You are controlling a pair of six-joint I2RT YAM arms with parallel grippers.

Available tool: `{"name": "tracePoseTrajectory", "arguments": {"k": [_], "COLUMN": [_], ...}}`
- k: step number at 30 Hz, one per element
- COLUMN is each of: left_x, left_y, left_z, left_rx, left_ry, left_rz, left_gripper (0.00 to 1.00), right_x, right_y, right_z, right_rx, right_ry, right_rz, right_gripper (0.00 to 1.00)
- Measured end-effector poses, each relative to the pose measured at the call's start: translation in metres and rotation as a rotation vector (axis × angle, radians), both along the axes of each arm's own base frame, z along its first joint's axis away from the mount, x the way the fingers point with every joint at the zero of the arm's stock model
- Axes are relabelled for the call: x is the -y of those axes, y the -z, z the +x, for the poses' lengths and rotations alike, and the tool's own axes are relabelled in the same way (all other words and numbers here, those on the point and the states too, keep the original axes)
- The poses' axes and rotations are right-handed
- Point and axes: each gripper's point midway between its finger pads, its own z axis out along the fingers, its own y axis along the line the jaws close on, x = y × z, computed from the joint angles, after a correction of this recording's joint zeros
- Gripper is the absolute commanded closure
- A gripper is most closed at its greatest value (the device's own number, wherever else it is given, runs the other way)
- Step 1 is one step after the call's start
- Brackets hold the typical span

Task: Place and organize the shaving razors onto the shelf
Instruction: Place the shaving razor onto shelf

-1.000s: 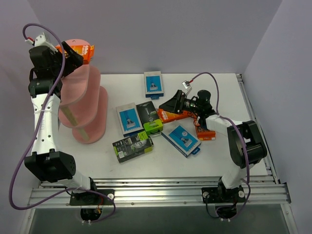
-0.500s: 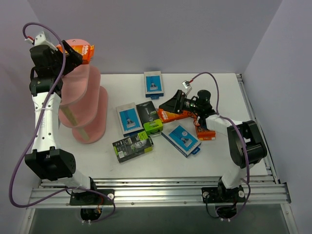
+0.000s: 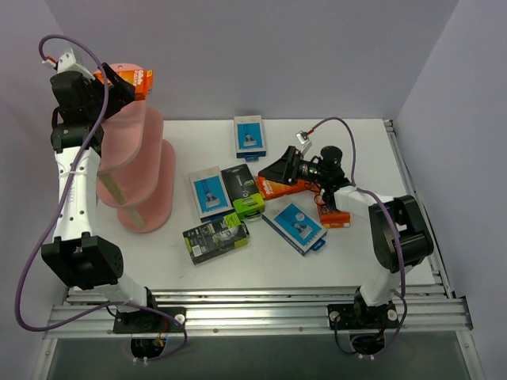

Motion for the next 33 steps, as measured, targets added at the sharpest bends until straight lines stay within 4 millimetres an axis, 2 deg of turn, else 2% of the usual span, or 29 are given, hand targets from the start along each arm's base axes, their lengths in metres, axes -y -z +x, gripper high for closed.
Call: {"name": "tracePoseTrajectory", "arguments": {"k": [10,33], "left_x": [0.000,-0.003], "left_y": [0.000,0.000], "left_z": [0.009,0.005], "left_rx": [0.009,0.001], "left_ry": [0.002,0.002], "left_rz": [0.001,0.027], "left_gripper": [0.05,0.05], "right_x": [0.001,0.001], "right_y": [0.008,0.013], "right_z": [0.003,0.004], "right_rx": [-0.018,-0.028], "right_ry": [0.005,0.005], "right_rz": [-0.006,-0.011], "right_gripper": [0.08,0.08]}}
